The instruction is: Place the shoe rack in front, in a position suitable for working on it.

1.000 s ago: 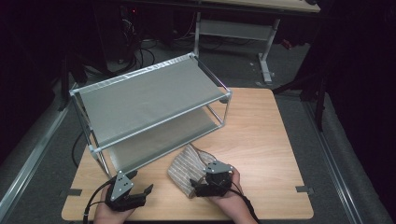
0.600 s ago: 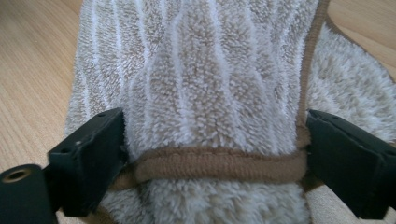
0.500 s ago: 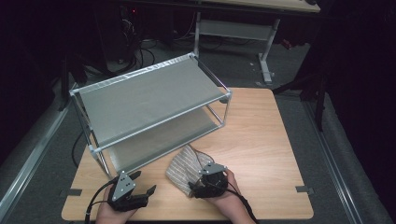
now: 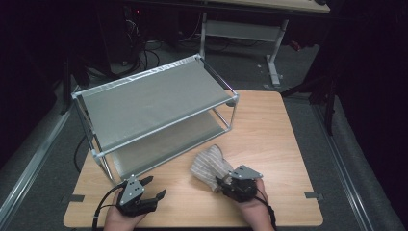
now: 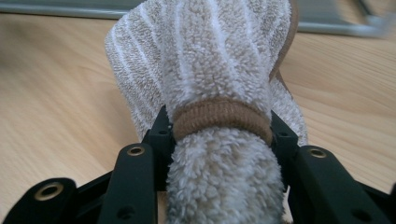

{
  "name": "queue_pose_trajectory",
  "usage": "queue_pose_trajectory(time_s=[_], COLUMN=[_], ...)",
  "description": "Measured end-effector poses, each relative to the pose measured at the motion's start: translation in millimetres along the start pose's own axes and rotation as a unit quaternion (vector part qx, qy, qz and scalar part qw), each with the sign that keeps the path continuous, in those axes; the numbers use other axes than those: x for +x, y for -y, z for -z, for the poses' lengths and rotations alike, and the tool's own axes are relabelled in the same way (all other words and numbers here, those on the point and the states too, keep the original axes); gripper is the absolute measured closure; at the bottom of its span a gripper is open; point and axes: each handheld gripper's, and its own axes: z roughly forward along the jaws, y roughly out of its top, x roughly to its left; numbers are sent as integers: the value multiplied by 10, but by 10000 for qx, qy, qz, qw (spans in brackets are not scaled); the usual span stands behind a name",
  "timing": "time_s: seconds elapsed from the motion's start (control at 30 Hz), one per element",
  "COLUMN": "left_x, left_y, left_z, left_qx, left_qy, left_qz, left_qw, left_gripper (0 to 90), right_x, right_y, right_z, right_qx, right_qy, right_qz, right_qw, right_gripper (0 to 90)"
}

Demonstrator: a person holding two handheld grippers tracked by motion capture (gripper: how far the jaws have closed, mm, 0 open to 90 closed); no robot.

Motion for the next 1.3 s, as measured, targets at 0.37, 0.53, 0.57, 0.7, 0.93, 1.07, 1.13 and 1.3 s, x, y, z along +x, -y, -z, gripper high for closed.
queue_pose_trajectory(time_s=[0.37, 0.53, 0.57, 0.7, 0.93, 1.07, 1.13, 1.3], left_x=[-82, 47, 81, 218, 371, 432, 498, 610], left_y=[-274, -140, -99, 64, 164, 169, 147, 58], left_z=[29, 303, 380, 675, 998, 1084, 1091, 1000], left_qx=[-22, -37, -39, -83, -299, -346, -351, -321], left_qy=[165, -130, -221, -530, -1201, -1654, -1789, -2011], left_qz=[-246, -282, -269, -72, 193, 369, 479, 477], left_qw=[9996, 9995, 9994, 9985, 9921, 9849, 9821, 9779], left_gripper=[373, 382, 390, 440, 500, 497, 497, 502], right_x=[-555, -688, -703, -704, -687, -740, -806, -919], right_y=[240, 484, 526, 568, 557, 552, 562, 591], right_z=[544, 690, 707, 736, 667, 670, 669, 652], right_qx=[37, 100, 21, -111, -71, -85, -51, 73], right_qy=[944, 1277, 1310, 1292, 1195, 1308, 1365, 1547], right_qz=[-663, -790, -919, -888, -896, -989, -1081, -1204], right_qw=[9933, 9886, 9871, 9876, 9888, 9864, 9847, 9806], right_gripper=[559, 559, 560, 557, 554, 541, 538, 538])
